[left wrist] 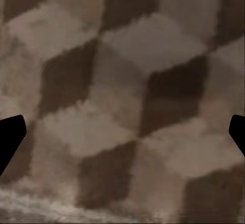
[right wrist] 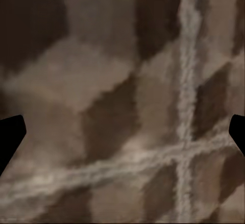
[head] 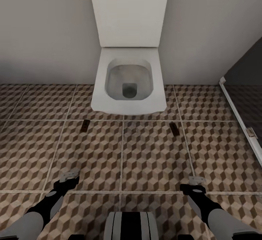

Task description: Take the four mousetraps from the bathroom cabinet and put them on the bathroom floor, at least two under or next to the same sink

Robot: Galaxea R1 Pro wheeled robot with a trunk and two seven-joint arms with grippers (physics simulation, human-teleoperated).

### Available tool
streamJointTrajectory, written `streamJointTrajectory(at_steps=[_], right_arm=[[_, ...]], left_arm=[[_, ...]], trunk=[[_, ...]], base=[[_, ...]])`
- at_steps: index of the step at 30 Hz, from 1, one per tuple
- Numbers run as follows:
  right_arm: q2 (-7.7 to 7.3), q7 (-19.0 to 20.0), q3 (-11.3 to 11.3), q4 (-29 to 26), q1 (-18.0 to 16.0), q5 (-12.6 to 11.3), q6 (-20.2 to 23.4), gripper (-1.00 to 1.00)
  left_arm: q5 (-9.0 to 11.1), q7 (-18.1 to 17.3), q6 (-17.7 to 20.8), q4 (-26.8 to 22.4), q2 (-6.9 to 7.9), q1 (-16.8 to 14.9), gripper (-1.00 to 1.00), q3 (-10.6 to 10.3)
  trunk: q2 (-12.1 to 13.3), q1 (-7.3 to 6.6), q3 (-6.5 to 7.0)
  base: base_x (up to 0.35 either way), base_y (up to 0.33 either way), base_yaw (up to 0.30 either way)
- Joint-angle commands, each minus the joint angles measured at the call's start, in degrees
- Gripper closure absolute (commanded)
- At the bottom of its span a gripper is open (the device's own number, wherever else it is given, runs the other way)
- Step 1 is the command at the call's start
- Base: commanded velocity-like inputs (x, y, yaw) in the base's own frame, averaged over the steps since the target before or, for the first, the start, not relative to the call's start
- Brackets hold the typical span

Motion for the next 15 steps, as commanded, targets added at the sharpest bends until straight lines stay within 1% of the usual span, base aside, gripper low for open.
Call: streamJointTrajectory(at_steps=[1, 6, 15], right_arm=[[-0.04, -0.3, 0.5, -0.1, 0.0, -0.6, 0.3, -1.0], [-0.03, -0.3, 0.5, -0.1, 0.0, -0.6, 0.2, -1.0], [-0.03, -0.3, 0.4, -0.1, 0.0, -0.6, 0.2, -1.0]], left_arm=[[0.6, -0.1, -0.2, 0.0, -0.01, 0.0, -1.0, 0.0], [0.6, -0.1, -0.2, 0.0, -0.04, 0.0, -1.0, 0.0], [0.6, -0.1, -0.2, 0.0, -0.11, 0.0, -1.0, 0.0]], trunk=[[0.0, -0.03, -0.03], [0.0, -0.03, -0.03], [0.0, -0.03, -0.03]], base=[[-0.179, 0.0, 0.0], [-0.077, 0.0, 0.0], [-0.018, 0.0, 0.0]])
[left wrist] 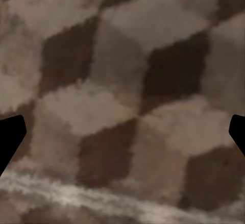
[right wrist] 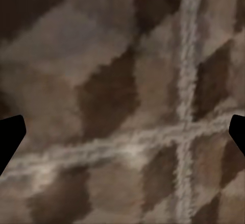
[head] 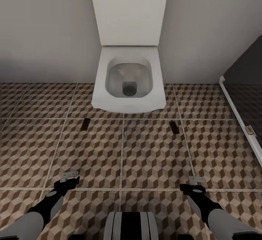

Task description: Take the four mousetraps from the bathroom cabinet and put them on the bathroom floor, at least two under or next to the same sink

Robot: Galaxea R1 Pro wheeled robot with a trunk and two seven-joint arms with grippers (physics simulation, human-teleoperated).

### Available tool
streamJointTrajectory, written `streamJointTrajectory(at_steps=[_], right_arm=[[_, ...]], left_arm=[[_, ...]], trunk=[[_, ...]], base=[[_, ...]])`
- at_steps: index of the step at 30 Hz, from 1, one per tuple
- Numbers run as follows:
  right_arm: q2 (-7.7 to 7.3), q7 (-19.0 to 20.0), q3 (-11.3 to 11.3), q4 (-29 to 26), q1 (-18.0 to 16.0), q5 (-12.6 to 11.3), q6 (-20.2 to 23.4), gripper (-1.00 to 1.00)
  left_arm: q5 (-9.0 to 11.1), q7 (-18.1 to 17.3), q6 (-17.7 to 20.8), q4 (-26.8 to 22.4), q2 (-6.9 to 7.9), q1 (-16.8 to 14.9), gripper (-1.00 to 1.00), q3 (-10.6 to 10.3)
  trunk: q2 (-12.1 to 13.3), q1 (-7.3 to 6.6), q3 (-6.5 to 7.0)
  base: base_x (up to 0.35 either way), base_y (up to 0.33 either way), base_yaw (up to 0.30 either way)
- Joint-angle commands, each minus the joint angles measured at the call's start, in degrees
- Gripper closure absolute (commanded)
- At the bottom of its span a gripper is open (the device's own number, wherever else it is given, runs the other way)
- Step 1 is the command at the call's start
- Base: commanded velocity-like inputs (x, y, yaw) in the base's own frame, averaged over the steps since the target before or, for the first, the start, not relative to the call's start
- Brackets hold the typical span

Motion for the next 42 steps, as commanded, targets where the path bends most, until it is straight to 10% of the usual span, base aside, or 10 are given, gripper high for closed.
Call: streamJointTrajectory(at_steps=[1, 42], right_arm=[[-0.04, -0.3, 0.5, -0.1, 0.0, -0.6, 0.4, -1.0], [-0.04, -0.6, 0.6, -0.1, 0.0, -0.5, 0.4, -1.0]], left_arm=[[0.6, -0.1, -0.2, 0.1, -0.02, 0.0, -1.0, 0.0], [0.7, -0.2, -0.3, 0.1, -0.26, 0.0, -1.0, -0.2]], trunk=[[0.0, -0.01, -0.03], [0.0, -0.09, 0.64]], base=[[-0.004, 0.0, 0.0], [0.0, 0.0, 0.0]])
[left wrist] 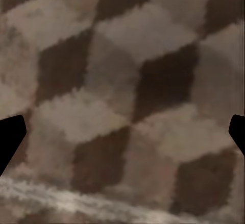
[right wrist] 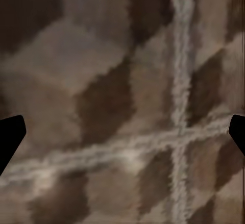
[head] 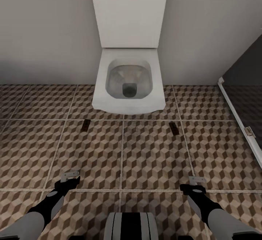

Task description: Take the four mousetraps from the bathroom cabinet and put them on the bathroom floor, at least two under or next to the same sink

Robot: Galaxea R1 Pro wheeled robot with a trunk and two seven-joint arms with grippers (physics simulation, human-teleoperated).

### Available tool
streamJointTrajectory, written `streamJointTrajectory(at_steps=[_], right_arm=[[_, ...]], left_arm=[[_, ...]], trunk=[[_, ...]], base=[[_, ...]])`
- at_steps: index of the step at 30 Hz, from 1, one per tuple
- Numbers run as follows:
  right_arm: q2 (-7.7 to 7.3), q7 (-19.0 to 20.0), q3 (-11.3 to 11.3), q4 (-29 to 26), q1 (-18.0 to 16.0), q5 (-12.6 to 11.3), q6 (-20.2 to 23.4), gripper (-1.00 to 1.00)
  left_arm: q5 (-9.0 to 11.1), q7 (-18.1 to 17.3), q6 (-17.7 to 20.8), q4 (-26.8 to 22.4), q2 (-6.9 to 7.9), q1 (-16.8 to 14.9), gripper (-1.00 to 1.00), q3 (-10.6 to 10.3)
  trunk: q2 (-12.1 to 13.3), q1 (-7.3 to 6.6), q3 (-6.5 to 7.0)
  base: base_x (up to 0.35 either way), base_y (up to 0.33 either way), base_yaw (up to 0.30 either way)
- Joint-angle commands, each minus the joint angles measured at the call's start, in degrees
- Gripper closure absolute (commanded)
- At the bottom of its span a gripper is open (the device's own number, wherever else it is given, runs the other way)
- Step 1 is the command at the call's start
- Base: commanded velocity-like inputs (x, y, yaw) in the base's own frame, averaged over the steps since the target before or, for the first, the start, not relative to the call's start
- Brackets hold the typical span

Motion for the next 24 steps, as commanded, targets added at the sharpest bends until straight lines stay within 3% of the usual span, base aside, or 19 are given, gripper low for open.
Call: streamJointTrajectory(at_steps=[1, 24], right_arm=[[-0.04, -0.3, 0.5, -0.1, 0.0, -0.6, 0.3, -1.0], [-0.04, -0.2, 0.5, -0.1, 0.0, -0.6, 0.3, -1.0]], left_arm=[[0.6, -0.1, -0.3, 0.1, 0.0, 0.0, -1.0, 0.0], [0.5, -0.1, -2.1, 0.1, 0.04, 0.0, -1.0, 0.0]], trunk=[[0.0, -0.03, 0.2], [0.3, -0.62, 5.29]], base=[[0.0, 0.0, 0.0], [0.0, 0.0, 0.0]])
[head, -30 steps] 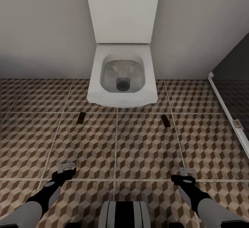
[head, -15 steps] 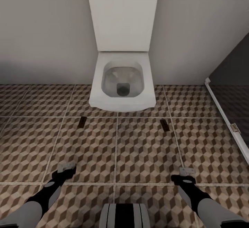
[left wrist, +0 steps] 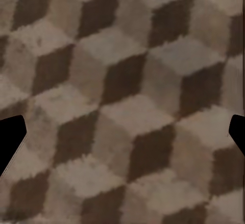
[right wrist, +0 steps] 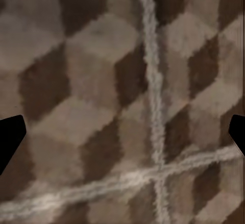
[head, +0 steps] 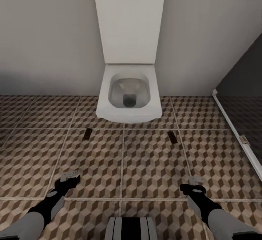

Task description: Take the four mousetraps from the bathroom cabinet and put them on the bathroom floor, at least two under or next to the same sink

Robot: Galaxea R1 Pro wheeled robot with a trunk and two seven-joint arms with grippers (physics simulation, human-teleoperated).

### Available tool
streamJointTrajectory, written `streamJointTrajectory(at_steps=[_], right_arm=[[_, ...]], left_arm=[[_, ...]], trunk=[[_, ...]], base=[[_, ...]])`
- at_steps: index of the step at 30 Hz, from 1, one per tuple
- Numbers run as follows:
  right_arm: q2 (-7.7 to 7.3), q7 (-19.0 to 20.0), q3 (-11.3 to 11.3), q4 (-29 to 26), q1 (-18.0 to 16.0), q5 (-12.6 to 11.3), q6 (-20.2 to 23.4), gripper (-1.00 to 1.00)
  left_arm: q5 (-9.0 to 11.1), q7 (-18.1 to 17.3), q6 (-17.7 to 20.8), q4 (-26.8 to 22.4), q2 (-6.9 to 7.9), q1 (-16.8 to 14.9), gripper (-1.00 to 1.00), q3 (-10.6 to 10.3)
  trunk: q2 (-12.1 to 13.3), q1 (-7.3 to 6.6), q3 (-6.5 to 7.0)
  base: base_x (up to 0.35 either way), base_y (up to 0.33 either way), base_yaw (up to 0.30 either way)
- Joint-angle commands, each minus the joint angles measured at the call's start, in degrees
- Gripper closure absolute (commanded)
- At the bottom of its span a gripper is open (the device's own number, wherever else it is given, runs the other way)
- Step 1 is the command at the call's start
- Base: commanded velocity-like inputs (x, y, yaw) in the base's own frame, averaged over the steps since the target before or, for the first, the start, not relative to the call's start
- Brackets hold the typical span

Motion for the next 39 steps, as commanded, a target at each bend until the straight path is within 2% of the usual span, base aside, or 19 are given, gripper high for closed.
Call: streamJointTrajectory(at_steps=[1, 26, 39], right_arm=[[-0.04, -0.3, 0.5, -0.1, 0.0, -0.6, 0.3, -1.0], [0.13, -0.5, 0.5, -0.2, 0.0, -0.5, 0.1, -1.0], [0.14, -0.7, 0.5, -0.7, 0.0, -0.6, -2.5, -1.0]], left_arm=[[0.6, -0.1, -0.2, 0.0, 0.01, 0.0, -1.0, 0.0], [0.7, -0.1, -0.5, 0.1, 0.02, 0.0, -1.0, 0.1], [0.8, -0.2, -0.6, 0.5, 0.1, 0.0, -1.0, 0.1]], trunk=[[0.0, -0.03, 0.2], [0.3, -0.68, 5.73], [0.5, -1.01, 8.61]], base=[[0.0, 0.0, 0.0], [0.0, 0.0, 0.0], [0.0, 0.0, 0.0]])
